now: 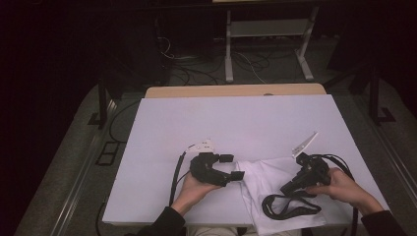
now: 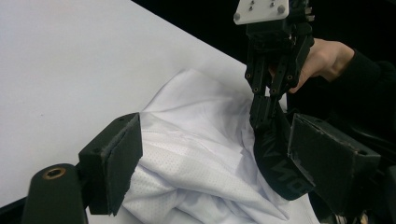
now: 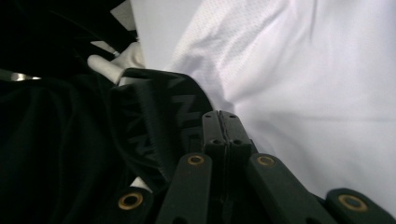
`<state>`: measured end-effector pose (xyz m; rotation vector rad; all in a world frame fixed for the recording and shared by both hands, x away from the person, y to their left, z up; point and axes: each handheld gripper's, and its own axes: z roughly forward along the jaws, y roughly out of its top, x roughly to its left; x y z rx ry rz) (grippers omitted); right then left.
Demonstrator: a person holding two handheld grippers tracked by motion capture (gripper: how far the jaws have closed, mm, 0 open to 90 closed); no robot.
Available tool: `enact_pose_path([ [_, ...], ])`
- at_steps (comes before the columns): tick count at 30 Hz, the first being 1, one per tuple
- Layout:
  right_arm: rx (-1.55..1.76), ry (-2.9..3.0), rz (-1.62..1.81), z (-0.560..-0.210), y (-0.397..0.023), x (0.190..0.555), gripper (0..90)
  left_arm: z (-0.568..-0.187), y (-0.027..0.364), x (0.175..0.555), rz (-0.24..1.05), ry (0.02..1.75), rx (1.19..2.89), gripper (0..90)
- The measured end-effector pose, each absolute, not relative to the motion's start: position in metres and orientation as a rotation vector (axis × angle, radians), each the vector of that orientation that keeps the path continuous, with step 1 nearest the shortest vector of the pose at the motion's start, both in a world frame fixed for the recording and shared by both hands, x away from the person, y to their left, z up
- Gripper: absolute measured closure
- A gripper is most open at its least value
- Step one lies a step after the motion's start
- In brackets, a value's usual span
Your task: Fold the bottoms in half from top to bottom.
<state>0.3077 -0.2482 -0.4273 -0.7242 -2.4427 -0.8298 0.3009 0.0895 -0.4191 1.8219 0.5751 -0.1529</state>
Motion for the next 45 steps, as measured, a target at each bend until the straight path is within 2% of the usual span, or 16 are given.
enact_pose_path([
  [21, -0.672, -2.434, -0.784, -0.438, -0.253, 0.267, 88.2, -0.422, 0.083, 0.301, -0.162, 0.585, 1.832, 16.6],
  [32, -0.667, -2.446, -0.774, -0.449, -0.245, 0.257, 87.3, -0.425, 0.078, 0.306, -0.144, 0.620, 1.865, 15.8],
  [38, -0.660, -2.469, -0.793, -0.442, -0.245, 0.253, 86.4, -0.423, 0.081, 0.307, -0.133, 0.633, 1.861, 15.6],
  [45, -0.654, -2.528, -0.897, -0.420, -0.248, 0.254, 78.7, -0.420, 0.079, 0.307, -0.134, 0.627, 1.872, 15.3],
])
